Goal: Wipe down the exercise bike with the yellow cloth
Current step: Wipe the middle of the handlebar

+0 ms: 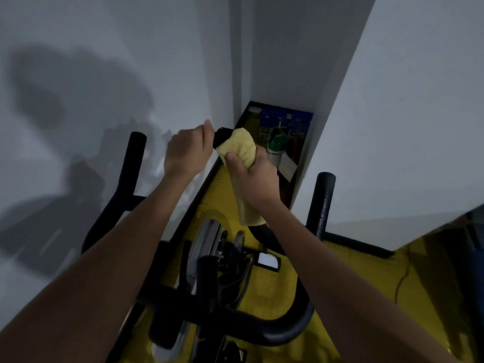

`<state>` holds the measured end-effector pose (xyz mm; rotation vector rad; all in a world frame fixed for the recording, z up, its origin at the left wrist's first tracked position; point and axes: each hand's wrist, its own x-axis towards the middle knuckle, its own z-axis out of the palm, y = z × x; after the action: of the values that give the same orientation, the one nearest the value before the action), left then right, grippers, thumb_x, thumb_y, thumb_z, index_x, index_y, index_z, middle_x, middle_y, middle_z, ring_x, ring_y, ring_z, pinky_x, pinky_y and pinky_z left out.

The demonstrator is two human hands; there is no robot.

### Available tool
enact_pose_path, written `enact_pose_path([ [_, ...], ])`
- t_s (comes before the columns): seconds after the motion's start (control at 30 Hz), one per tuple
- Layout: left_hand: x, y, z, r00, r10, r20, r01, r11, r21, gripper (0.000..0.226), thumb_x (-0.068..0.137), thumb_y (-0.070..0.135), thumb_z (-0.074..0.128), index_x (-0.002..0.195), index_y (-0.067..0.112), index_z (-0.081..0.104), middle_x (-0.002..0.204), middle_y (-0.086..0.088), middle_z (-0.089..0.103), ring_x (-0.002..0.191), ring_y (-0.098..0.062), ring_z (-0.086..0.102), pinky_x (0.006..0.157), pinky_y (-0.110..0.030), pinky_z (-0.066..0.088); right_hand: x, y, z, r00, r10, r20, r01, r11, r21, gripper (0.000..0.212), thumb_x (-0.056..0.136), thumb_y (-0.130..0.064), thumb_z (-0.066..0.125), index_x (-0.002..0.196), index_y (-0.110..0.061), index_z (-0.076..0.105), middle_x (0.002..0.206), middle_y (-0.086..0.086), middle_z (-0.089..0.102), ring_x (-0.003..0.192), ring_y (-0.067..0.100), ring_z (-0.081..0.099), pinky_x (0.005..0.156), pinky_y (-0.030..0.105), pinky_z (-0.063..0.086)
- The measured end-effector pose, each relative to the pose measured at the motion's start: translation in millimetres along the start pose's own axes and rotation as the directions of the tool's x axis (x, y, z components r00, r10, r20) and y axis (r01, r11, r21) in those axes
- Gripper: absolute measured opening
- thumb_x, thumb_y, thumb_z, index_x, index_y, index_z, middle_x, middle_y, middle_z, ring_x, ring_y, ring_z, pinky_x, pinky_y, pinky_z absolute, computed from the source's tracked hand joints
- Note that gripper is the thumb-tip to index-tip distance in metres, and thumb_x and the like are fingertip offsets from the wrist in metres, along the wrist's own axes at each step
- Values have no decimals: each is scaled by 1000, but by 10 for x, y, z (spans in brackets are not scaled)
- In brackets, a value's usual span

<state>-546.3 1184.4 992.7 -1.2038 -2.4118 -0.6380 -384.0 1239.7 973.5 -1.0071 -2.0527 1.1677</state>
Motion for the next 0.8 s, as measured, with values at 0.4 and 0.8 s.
enact_pose_path([
  [0.4, -98, 59, 32, 998, 50, -23, -52, 993, -104, 56, 107, 43, 24, 81, 7, 57, 61, -2, 48, 57, -31, 54, 55, -32, 34, -998, 562, -297, 983, -21, 182, 117, 835, -538, 60, 95, -75, 37, 109, -17, 46, 87, 1, 62, 75, 23, 63, 62, 42, 56],
  [0.8, -109, -7, 46, 978, 193, -80, -201, 973, -113, 47, 103, 50, 33, 111, 17, 66, 92, -6, 64, 77, -22, 60, 66, -30, 45, -276, 122, 35, 979, 199, 52, -205, 955, 215, 70, 93, -76, 39, 131, -20, 56, 117, -1, 68, 104, 17, 65, 89, 35, 53],
])
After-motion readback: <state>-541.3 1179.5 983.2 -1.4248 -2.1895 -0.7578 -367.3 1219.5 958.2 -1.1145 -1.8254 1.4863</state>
